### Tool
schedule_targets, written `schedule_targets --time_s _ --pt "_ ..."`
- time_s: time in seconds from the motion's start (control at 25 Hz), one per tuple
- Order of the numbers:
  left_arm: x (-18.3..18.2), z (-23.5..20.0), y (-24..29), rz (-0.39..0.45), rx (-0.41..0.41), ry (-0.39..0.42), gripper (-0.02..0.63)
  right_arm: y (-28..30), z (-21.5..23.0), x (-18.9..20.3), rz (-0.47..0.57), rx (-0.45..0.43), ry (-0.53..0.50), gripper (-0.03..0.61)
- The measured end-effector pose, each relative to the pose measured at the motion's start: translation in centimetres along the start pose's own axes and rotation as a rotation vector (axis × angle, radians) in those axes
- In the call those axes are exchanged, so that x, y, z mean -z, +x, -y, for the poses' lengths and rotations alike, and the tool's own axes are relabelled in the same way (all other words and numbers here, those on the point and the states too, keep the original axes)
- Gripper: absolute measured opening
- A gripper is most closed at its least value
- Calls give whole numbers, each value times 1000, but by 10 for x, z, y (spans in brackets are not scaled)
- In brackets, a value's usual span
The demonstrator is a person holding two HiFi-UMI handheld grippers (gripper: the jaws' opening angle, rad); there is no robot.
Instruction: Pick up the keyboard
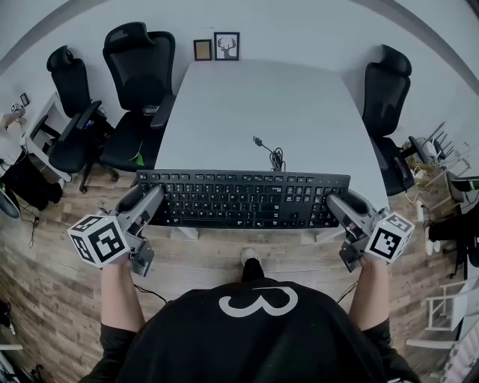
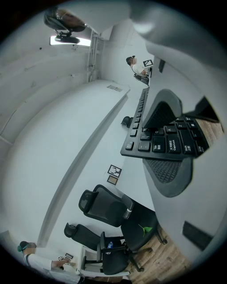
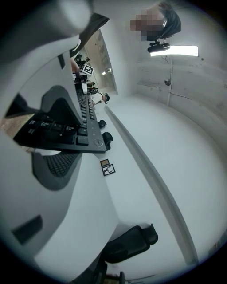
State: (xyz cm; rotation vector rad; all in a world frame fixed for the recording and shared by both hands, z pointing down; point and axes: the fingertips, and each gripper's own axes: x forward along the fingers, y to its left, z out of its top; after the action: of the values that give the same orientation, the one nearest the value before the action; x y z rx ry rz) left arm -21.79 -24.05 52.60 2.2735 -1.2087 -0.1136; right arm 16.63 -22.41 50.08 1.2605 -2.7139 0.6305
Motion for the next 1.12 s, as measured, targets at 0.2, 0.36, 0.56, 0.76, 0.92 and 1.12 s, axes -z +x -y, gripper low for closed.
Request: schedule_targets --time_s 0.2,0.36,0.56,0.76,0.92,1.12 --pt "-3 4 -3 -3 -6 6 210 -1 -1 -1 -5 2 7 183" --pt "-4 4 -3 -7 -11 4 210 -1 -1 -1 -10 5 14 183" --pt "-4 5 -5 -11 -14 -2 212 -2 -1 -2 -15 6 19 183" --pt "-2 4 -4 -18 -19 -16 212 -1 -2 -3 -22 6 21 183" --pt "-2 4 -5 -18 -18 -18 212 -2 -2 -4 -19 9 23 183" --pt "-1 4 -5 -18 -23 -23 212 -1 -2 -3 -19 5 20 184"
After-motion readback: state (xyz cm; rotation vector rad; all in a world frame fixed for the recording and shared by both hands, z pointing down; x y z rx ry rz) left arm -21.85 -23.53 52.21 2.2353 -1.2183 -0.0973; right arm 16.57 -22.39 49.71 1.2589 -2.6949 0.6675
